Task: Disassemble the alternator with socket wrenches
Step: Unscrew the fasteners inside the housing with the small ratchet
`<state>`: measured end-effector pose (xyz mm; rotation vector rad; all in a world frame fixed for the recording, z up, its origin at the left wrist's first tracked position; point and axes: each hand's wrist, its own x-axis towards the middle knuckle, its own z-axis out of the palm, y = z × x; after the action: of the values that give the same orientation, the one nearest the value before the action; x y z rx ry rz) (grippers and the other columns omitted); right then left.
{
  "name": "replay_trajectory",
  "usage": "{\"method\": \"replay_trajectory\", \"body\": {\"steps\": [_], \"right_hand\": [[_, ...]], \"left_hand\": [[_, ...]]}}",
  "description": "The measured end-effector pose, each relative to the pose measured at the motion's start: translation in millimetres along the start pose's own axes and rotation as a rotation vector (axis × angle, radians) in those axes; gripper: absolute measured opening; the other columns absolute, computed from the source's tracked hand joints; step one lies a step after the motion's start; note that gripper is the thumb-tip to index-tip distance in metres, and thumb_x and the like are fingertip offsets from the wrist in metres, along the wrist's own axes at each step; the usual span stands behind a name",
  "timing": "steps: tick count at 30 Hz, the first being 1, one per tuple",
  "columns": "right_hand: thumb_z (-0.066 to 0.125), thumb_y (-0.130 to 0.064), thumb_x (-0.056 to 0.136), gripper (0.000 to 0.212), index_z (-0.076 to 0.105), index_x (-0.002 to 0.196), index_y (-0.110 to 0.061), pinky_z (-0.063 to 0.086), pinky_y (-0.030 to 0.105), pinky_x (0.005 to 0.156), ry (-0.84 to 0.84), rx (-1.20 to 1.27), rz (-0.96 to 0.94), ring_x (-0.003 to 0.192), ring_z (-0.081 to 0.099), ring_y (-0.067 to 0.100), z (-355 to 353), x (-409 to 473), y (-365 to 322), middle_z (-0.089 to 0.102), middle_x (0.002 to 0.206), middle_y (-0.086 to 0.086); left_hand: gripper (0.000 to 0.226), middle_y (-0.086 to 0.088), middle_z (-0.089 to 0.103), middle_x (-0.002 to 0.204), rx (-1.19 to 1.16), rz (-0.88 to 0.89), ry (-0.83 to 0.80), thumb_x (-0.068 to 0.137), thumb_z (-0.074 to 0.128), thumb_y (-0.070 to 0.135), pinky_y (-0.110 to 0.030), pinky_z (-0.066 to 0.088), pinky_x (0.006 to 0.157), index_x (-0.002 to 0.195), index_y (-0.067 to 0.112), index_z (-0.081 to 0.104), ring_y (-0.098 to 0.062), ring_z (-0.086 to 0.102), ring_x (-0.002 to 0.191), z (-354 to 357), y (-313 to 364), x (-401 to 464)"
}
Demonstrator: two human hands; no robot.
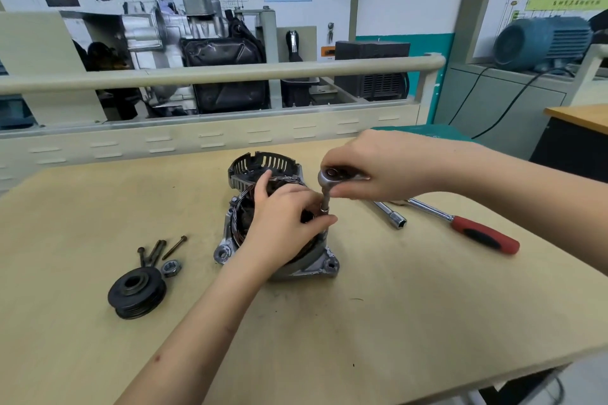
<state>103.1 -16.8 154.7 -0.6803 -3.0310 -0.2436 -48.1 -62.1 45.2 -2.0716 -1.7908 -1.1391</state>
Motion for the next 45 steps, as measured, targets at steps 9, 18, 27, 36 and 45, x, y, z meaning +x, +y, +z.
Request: {"method": "replay_trajectory", "body": {"steps": [9,18,27,36,45], "right_hand": [[0.030,-0.065,0.074,0.049,0.041,0.067,-0.018,0.029,0.028,0.048,0.043,-0.104,0.080,0.054,0.040,0.008,2,-1,-4,0.043,0.059,-0.005],[0.046,-0.046,0.089,0.033,0.054,0.105,-0.018,0.042,0.033,0.066,-0.014,-0.010,0.020,0.079,0.051,0.016,0,-3,1,0.058,0.084,-0.005],[0.048,-0.042,0.091,0.027,0.052,0.105,-0.020,0.044,0.034,0.070,-0.020,0.005,0.005,0.078,0.051,0.017,-1,-3,5,0.058,0.084,-0.004],[0.035,-0.062,0.082,0.041,0.036,0.067,-0.023,0.025,0.025,0.046,0.079,-0.156,0.045,0.054,0.034,0.004,3,-1,-2,0.039,0.060,-0.009],[0.040,-0.056,0.086,0.036,0.046,0.087,-0.020,0.035,0.031,0.055,0.017,-0.126,0.021,0.064,0.044,0.016,-1,0,-1,0.049,0.069,-0.006]], "left_hand": [[0.024,0.010,0.064,0.073,0.061,-0.042,0.086,0.079,0.068,0.039,-0.018,-0.016,0.105,0.079,0.015,0.067,-0.008,0.056,0.093,7,5,-7],[0.020,0.008,0.065,0.079,-0.027,-0.007,0.002,0.082,0.066,0.032,-0.020,-0.020,0.105,0.074,0.014,0.066,-0.006,0.057,0.098,2,1,-3],[0.016,0.009,0.067,0.092,-0.072,-0.005,-0.019,0.082,0.066,0.032,-0.014,-0.026,0.098,0.083,0.017,0.070,-0.003,0.051,0.110,-3,2,-3],[0.026,0.018,0.048,0.059,0.032,-0.054,0.053,0.076,0.071,0.038,-0.015,-0.015,0.104,0.068,0.017,0.058,-0.008,0.055,0.079,2,7,-2],[0.026,0.013,0.054,0.063,0.030,-0.030,0.014,0.078,0.069,0.038,-0.018,-0.017,0.106,0.069,0.015,0.059,-0.003,0.053,0.077,0,4,-1]]}}
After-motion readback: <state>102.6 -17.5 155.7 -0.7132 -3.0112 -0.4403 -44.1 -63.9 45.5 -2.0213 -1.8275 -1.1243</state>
